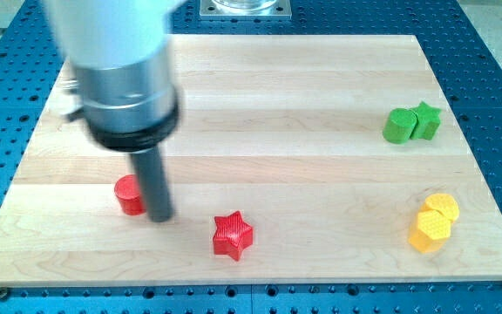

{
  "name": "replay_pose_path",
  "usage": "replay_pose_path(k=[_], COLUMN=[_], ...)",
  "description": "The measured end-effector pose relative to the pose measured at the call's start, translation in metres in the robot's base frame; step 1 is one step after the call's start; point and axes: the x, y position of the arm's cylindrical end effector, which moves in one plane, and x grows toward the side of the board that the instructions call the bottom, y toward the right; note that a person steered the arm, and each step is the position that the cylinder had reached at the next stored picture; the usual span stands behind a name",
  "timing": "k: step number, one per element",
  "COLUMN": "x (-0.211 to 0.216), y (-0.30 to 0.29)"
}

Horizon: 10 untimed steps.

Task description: Place the red circle at the center left of the board

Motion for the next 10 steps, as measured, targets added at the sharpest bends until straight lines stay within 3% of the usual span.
replay_pose_path(k=[1, 2, 3, 4, 5, 6, 7, 10], x=[-0.035, -0.043, -0.023, -0.035, -0.079, -0.067, -0.034, -0.092], y=[-0.058, -0.067, -0.073, -0.127, -0.123, -0.099, -0.117, -0.003])
